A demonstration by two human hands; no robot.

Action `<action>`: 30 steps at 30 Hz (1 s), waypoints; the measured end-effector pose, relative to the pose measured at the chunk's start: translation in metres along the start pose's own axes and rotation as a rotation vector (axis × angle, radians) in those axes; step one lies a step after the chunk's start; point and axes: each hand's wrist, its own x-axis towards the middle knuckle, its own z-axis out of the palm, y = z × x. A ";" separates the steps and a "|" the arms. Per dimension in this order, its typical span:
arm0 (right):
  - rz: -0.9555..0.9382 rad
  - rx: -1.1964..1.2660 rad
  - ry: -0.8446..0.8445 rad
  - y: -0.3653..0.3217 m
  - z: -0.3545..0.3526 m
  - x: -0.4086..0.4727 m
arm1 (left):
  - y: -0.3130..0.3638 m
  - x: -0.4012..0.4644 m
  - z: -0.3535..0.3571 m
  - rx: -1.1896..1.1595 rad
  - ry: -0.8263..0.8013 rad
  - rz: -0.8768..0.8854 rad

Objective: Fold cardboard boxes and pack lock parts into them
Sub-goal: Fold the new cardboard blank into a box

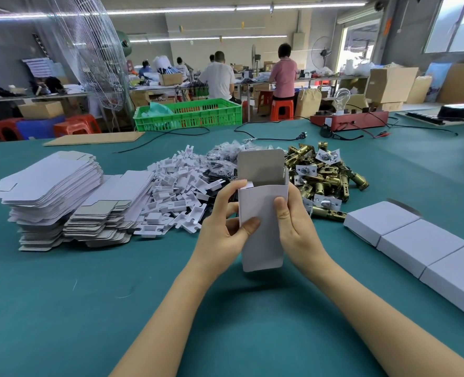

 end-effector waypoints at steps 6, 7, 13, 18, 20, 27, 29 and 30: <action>-0.036 -0.048 0.030 0.000 -0.002 -0.002 | -0.002 0.000 -0.001 -0.043 0.011 -0.013; -0.053 -0.053 0.029 0.000 -0.003 -0.002 | -0.003 0.001 -0.002 -0.046 0.015 -0.015; -0.110 -0.112 0.001 -0.007 -0.013 0.001 | -0.003 0.001 -0.004 -0.059 0.014 0.004; -0.161 -0.167 -0.017 -0.010 -0.017 0.001 | -0.002 0.001 -0.006 -0.070 0.008 0.015; -0.162 -0.189 -0.016 -0.011 -0.017 0.000 | -0.002 0.000 -0.006 -0.078 -0.003 0.012; -0.163 -0.245 -0.021 -0.014 -0.024 0.003 | 0.000 0.000 -0.004 -0.088 -0.041 0.011; -0.175 -0.228 -0.020 -0.014 -0.024 0.003 | 0.000 0.000 -0.003 -0.089 -0.042 0.015; -0.194 -0.229 -0.013 -0.015 -0.023 0.003 | 0.000 0.000 -0.003 -0.091 -0.041 0.016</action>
